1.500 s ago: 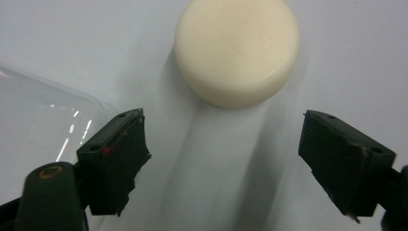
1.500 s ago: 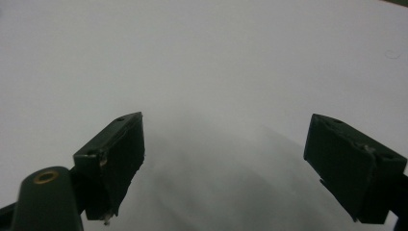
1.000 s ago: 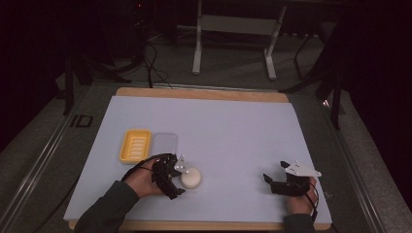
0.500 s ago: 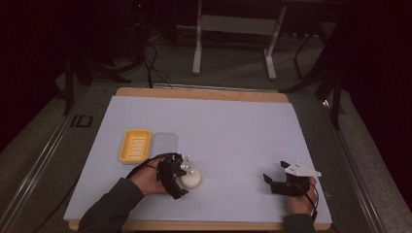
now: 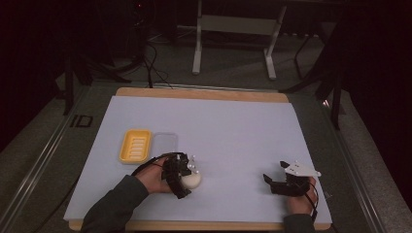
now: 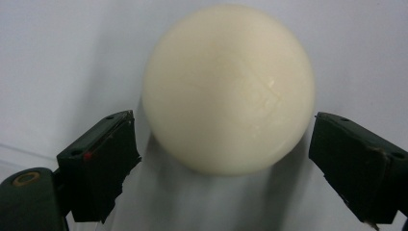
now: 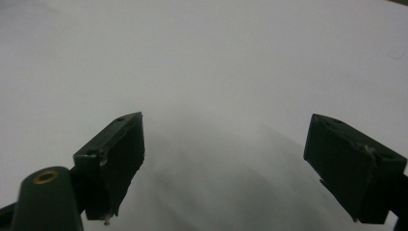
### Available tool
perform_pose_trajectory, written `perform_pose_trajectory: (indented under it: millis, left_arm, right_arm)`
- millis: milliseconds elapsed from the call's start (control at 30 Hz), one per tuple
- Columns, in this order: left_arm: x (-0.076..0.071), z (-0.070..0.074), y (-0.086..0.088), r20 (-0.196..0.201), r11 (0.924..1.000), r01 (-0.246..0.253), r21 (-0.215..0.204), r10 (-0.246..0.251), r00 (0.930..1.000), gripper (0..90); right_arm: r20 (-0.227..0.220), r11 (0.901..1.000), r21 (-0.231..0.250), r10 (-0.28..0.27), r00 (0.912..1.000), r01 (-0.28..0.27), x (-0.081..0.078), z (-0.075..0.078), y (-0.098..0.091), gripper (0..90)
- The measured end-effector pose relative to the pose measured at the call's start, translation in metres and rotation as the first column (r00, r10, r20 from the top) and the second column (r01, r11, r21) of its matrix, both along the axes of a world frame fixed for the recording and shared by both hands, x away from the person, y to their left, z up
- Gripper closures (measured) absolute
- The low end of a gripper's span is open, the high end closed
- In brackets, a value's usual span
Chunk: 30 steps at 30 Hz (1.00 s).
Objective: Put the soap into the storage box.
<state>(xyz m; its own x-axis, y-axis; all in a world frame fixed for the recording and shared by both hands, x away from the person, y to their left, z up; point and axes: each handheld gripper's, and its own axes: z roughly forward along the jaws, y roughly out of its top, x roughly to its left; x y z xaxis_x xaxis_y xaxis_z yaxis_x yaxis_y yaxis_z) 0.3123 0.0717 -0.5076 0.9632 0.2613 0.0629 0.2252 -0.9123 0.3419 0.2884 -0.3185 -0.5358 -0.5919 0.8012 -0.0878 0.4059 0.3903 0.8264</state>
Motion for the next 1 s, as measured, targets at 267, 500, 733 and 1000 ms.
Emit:
perform_pose_trajectory:
  millis: [267,500,733,1000]
  left_arm:
    - [0.003,-0.002,-0.009,-0.017,0.9997,0.016,0.02,-0.015,0.9997,14.6]
    - [0.007,-0.002,-0.014,-0.035,0.9991,0.026,0.033,-0.025,0.9991,15.3]
    - [0.012,-0.002,-0.02,-0.061,0.9977,0.047,0.049,-0.044,0.9972,16.1]
    - [0.017,0.0,-0.024,-0.078,0.9958,0.058,0.071,-0.053,0.9955,20.4]
  right_arm:
    - [-0.001,1.0,0.0,0.001,1.0,-0.001,0.0,0.0,0.0,14.2]
    - [-0.003,1.0,-0.002,0.001,1.0,-0.001,0.0,0.0,0.0,14.2]
    - [-0.005,1.0,-0.003,0.0,1.0,0.0,0.0,0.0,0.0,14.2]
    - [-0.006,1.0,-0.003,0.001,1.0,-0.001,0.001,0.0,0.0,14.2]
